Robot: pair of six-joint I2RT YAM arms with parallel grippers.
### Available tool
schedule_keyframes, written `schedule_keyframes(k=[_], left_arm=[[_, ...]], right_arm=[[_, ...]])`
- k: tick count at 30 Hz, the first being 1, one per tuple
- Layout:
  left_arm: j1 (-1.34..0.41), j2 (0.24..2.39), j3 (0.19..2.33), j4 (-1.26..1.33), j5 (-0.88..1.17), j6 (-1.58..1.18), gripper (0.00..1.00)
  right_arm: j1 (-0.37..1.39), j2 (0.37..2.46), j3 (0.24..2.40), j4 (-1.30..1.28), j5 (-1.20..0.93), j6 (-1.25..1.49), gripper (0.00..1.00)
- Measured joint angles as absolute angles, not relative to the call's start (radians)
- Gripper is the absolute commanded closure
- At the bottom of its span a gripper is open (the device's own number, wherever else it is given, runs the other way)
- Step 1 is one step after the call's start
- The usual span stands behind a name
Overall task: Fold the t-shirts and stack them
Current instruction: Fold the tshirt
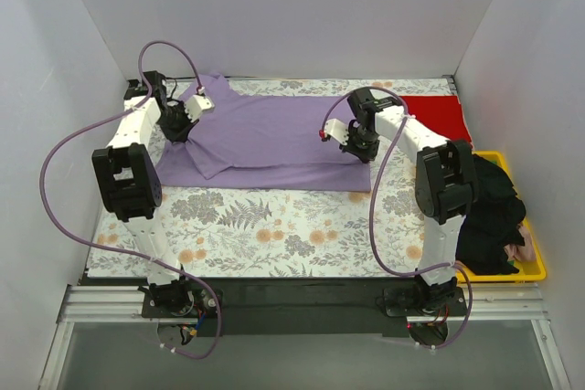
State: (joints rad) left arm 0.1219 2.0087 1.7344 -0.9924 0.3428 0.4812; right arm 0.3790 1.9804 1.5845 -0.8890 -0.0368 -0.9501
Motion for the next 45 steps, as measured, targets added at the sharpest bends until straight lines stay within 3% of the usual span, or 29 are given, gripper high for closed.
schedule_keyframes(k=[25,26,28,29,31,32,37,45], left_arm=[[0.162,2.009,1.736,-0.939,0.343,0.444,1.00],[0.162,2.009,1.736,-0.937,0.343,0.443,1.00],[0.162,2.009,1.736,-0.928,0.343,0.434,0.87],[0.162,2.009,1.735,-0.921,0.343,0.426,0.80],[0.162,2.010,1.734,-0.904,0.339,0.402,0.65],[0.162,2.014,1.735,-0.895,0.336,0.386,0.64],[0.175,2.046,1.737,-0.878,0.329,0.275,0.60],[0.271,2.009,1.676,-0.913,0.391,0.118,0.65]], right_arm=[[0.379,2.056,1.661,-0.889,-0.015,-0.950,0.99],[0.379,2.060,1.661,-0.889,-0.014,-0.950,0.94],[0.379,2.066,1.661,-0.889,-0.009,-0.945,0.80],[0.379,2.070,1.662,-0.889,-0.005,-0.942,0.63],[0.379,2.077,1.672,-0.891,0.006,-0.936,0.55],[0.378,2.079,1.678,-0.891,0.014,-0.932,0.54],[0.357,2.076,1.715,-0.891,0.023,-0.892,0.53],[0.323,1.992,1.684,-0.945,-0.095,-0.781,0.72]])
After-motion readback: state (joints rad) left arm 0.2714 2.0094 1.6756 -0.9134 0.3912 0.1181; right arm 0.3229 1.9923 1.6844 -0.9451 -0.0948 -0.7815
